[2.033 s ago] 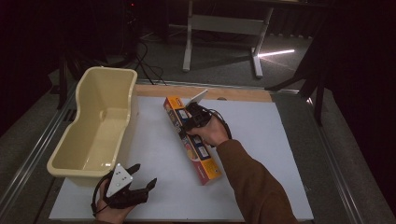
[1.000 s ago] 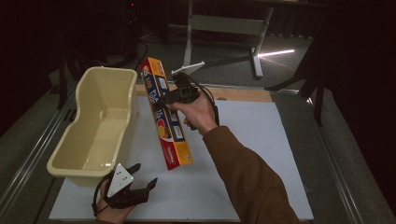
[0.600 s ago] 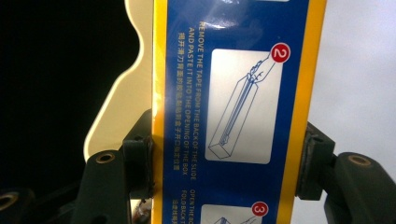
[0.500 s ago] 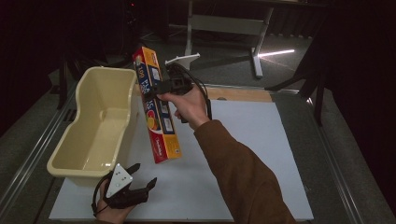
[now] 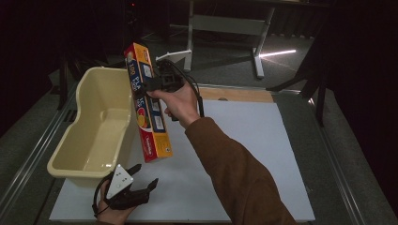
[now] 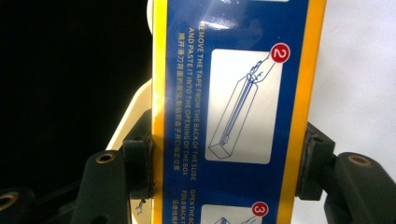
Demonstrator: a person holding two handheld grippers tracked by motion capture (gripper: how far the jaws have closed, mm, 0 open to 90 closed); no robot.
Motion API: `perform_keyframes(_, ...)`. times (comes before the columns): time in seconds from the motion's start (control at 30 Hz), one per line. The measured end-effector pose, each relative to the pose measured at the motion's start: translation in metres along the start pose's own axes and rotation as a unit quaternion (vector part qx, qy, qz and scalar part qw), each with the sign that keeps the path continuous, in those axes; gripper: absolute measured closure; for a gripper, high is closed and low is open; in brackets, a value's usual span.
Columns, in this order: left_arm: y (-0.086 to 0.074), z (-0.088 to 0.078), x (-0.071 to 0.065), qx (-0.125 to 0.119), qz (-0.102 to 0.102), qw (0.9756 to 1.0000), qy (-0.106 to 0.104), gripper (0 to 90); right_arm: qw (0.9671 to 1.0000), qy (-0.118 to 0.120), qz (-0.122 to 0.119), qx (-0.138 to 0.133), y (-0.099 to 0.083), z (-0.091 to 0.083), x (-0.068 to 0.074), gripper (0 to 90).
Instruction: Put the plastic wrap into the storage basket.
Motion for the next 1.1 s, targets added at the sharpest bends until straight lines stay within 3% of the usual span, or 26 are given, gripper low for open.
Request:
perform_keyframes(0.13,0.000,0.001,-0.001,0.002,0.007,1.0000,-0.002,25.4,1.0000,0.001,0.008,0.001,0.002,0.005,0.001,38.7)
perform_keyframes(0.3,0.000,0.002,-0.003,0.001,0.007,1.0000,-0.006,25.4,0.9992,0.004,0.037,-0.015,0.007,0.015,0.000,38.6)
perform_keyframes(0.33,0.000,0.001,-0.003,0.000,0.006,1.0000,-0.005,25.4,0.9984,0.009,0.052,-0.020,0.009,0.019,-0.003,38.6)
perform_keyframes(0.47,0.000,-0.001,-0.001,-0.004,0.005,1.0000,-0.003,25.4,0.9967,0.006,0.076,-0.029,0.012,0.027,-0.006,38.6)
perform_keyframes(0.7,-0.001,-0.003,0.000,-0.007,0.000,1.0000,-0.001,25.4,0.9944,0.011,0.098,-0.039,0.013,0.036,-0.006,38.6)
perform_keyframes(1.1,-0.001,-0.003,0.001,-0.009,-0.002,1.0000,-0.003,25.5,0.9869,0.020,0.144,-0.069,0.009,0.053,0.000,38.6)
Point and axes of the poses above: each handheld gripper's, and its own axes: z roughly forward along the jaws, y roughly out of its top, x roughly to its left, the point moved 1 cm from there along z, roughly forward along the jaws, and after that the axes turned 14 degrees about -x, right-handed, at the moved point
